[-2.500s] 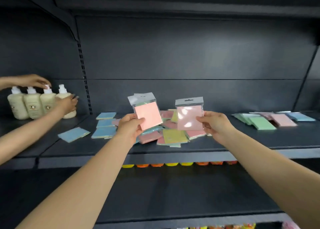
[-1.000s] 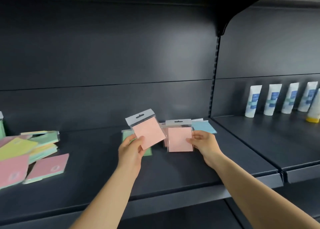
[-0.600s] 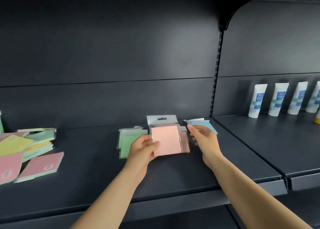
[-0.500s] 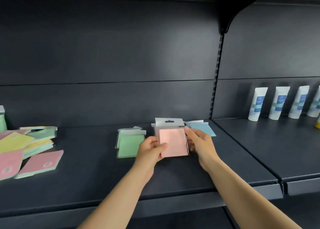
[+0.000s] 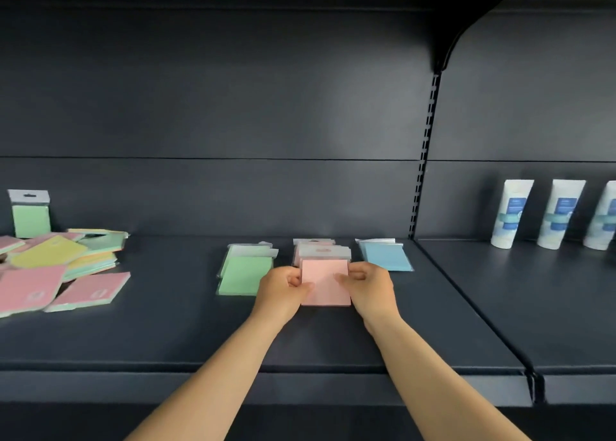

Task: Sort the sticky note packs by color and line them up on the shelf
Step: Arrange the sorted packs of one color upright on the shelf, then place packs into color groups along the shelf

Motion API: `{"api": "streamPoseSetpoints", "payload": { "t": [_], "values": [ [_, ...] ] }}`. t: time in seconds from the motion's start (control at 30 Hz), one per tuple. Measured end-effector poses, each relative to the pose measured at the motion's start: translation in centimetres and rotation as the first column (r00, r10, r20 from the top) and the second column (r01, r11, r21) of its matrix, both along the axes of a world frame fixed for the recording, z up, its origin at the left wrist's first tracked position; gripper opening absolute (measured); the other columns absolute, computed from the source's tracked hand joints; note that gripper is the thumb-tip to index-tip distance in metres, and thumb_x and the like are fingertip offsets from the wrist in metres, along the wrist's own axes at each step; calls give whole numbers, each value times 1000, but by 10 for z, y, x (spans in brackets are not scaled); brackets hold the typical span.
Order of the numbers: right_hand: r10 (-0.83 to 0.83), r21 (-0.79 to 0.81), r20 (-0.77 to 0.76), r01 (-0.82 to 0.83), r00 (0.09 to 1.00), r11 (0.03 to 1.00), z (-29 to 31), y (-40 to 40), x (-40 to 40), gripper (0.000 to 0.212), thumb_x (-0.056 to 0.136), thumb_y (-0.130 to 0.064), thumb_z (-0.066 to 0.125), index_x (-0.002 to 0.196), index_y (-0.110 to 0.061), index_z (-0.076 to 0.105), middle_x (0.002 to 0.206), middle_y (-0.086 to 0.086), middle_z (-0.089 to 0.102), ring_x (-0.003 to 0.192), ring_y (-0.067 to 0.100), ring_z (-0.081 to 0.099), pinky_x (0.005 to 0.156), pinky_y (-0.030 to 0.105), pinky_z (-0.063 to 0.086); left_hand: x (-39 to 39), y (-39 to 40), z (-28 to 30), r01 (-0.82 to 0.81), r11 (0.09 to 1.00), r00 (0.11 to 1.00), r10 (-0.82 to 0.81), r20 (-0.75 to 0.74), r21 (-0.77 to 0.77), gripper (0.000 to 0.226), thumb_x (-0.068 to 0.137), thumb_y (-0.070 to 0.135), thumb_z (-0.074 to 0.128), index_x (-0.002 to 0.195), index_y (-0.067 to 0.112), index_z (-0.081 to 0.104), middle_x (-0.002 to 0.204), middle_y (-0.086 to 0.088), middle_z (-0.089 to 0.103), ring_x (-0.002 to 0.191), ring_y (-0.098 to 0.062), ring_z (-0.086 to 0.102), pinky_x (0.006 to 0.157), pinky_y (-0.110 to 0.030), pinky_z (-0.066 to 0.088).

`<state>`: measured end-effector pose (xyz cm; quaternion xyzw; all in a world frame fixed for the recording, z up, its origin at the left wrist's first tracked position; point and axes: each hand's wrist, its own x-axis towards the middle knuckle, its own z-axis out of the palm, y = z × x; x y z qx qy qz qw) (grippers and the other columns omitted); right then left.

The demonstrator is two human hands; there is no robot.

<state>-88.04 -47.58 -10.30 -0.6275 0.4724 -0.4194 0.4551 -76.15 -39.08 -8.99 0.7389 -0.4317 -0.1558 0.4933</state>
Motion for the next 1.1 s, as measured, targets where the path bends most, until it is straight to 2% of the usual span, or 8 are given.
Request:
{"api": "streamPoseSetpoints", "payload": {
  "t": [0.23, 0.37, 0.4, 0.47, 0.53, 0.57, 0.73, 1.1],
  "values": [
    [-40, -102, -120, 28, 992, 994, 4, 2, 1, 22, 82, -15, 70, 103, -8, 67, 89, 1, 59, 86, 17, 55, 75, 24, 40, -3, 3, 3, -1, 999, 1000, 0, 28, 51, 16, 79, 15, 67, 81, 0, 70, 72, -7, 57, 68, -18, 47, 62, -25, 36],
    [-83, -244, -224, 26, 971, 970, 11, 4, 1, 27, 81, -17, 71, 105, -8, 64, 100, 11, 61, 85, 20, 53, 76, 25, 39, 9, 16, 15, -16, 989, 983, -11, 181, 144, 39, 84, 20, 64, 54, 16, 39, 60, -1, 45, 58, -16, 36, 53, -26, 27],
    [-85, -306, -257, 2, 963, 952, 13, 6, 3, 28, 82, -17, 70, 107, -8, 63, 104, 11, 59, 89, 22, 53, 80, 26, 39, 17, 23, 23, -21, 990, 976, -11, 218, 142, 38, 86, 23, 63, 57, 20, 37, 64, 0, 47, 61, -17, 40, 56, -26, 31],
    [-94, -439, -343, -71, 935, 896, 23, 16, 12, 32, 82, -20, 70, 111, -7, 62, 107, 10, 57, 100, 26, 53, 87, 30, 40, 41, 46, 40, -26, 983, 955, -29, 294, 179, 7, 88, 28, 60, 83, 23, 58, 94, -2, 56, 90, -20, 54, 79, -30, 42],
    [-96, -529, -452, -179, 887, 829, 38, 32, 31, 38, 82, -26, 71, 114, -8, 62, 111, 11, 57, 109, 31, 49, 93, 35, 38, 78, 75, 55, -58, 975, 901, -41, 433, 213, 33, 89, 30, 58, 120, 19, 58, 121, -3, 53, 115, -21, 51, 94, -30, 40],
    [-90, -548, -511, -243, 855, 801, 47, 43, 44, 42, 82, -30, 71, 117, -9, 61, 115, 11, 56, 111, 31, 47, 95, 36, 37, 98, 93, 63, -79, 970, 875, -42, 483, 228, 40, 89, 31, 57, 127, 18, 54, 126, -3, 51, 119, -21, 50, 97, -31, 40],
    [-13, -523, -706, -509, 708, 684, 90, 123, 137, 58, 85, -51, 60, 132, -19, 49, 133, 3, 45, 125, 25, 35, 105, 34, 32, 207, 200, 89, -246, 926, 799, 26, 600, 287, 47, 90, 32, 56, 133, 16, 48, 139, -2, 44, 125, -22, 45, 101, -30, 36],
    [129, -484, -747, -667, 652, 567, 113, 313, 346, 59, 83, -59, 55, 129, -23, 49, 134, 2, 45, 129, 24, 33, 105, 38, 32, 413, 423, 84, -417, 857, 814, 203, 544, 303, 47, 90, 32, 56, 134, 14, 49, 140, -5, 43, 126, -21, 45, 95, -28, 37]
  ]
}}
